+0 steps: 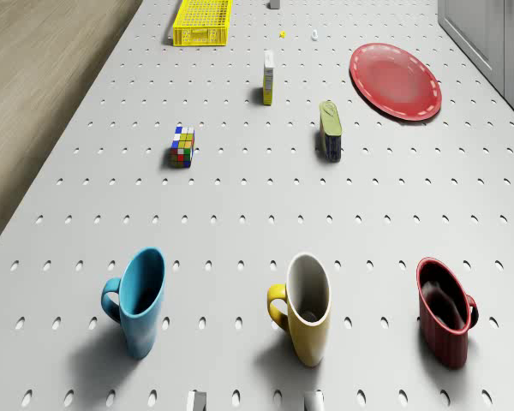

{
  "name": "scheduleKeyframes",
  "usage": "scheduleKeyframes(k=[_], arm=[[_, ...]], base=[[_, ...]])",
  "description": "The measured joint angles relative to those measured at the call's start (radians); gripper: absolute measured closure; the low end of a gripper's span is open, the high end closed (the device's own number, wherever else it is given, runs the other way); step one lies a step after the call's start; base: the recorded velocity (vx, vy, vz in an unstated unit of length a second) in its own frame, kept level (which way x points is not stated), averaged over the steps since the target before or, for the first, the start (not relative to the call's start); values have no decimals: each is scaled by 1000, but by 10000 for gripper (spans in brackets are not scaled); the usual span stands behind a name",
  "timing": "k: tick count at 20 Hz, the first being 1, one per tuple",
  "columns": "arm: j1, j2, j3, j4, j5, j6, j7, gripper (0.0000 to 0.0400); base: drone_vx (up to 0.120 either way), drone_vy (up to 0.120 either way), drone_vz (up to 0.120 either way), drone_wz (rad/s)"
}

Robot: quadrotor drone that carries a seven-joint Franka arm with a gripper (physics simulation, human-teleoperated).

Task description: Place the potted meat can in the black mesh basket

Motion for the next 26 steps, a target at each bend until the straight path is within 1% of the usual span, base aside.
scheduleKeyframes(k=[3,6,10,12,18,26], arm=[[-2,7,1,63,1,-53,-1,0],[-3,25,1,128,1,-98,-2,0],[-4,53,2,206,2,-145,-2,0],[-4,65,3,236,2,-162,-2,0],[-6,82,3,283,2,-187,-3,0],[-7,85,4,296,2,-190,-3,0]], base=[[0,0,0,0],[0,0,0,0],[0,-10,0,0],[100,-120,0,0],[120,-120,0,0],[120,-120,0,0]])
